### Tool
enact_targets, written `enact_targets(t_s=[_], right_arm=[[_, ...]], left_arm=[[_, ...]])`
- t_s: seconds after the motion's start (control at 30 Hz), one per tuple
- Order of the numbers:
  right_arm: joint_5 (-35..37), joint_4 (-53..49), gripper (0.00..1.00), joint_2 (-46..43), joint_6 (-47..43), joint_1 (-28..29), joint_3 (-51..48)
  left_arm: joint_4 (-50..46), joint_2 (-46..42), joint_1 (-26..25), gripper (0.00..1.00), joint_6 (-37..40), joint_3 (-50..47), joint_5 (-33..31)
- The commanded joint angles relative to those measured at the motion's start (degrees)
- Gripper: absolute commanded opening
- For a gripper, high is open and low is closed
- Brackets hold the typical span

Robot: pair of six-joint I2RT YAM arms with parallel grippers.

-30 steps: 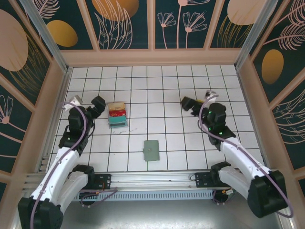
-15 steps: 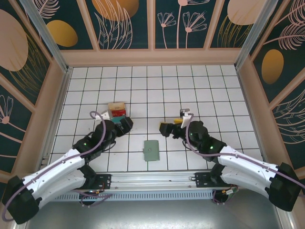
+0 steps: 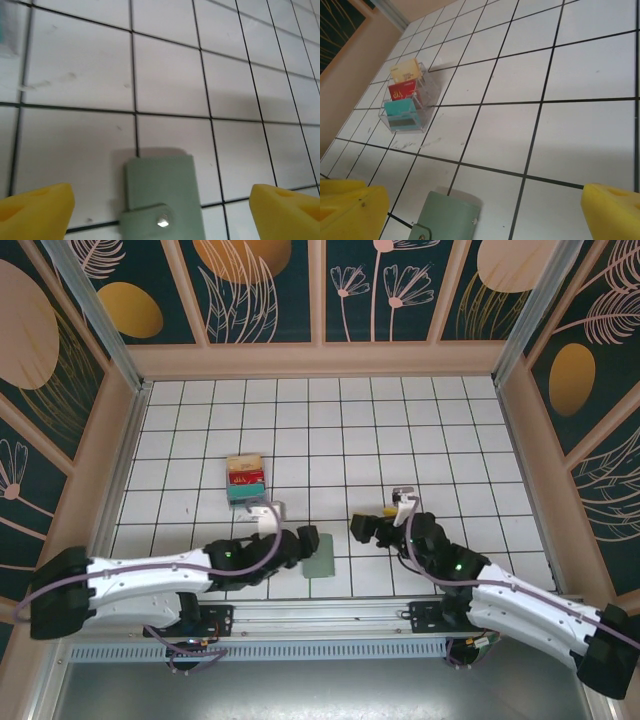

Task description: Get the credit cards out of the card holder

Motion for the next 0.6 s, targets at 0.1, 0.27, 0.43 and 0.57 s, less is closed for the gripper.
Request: enact_targets(t_s=[0.1,0.27,0.43,0.57], right_arm=[[3.1,-5.2,0.99,-6.7,2.1,0.4,-1.4],[3.2,-5.9,0.99,-7.5,2.6,0.5,-2.2],[3.1,-5.4,0.99,-7.6,2.8,0.4,-3.1],[3.2,-5.4,0.99,-7.7,3.0,0.4,-3.2]], left_arm=[[-8.4,9.2,-4.3,0.76,-3.1,8.4,-2.4],[-10.5,13.0,-5.6,0.64,-4.0,9.3,-1.8],[-12.1,18.6,-6.0,0.55,-1.9,12.7,-1.3],[-13.2,21.9,-6.0,0.54,-0.4,14.9,-1.8]])
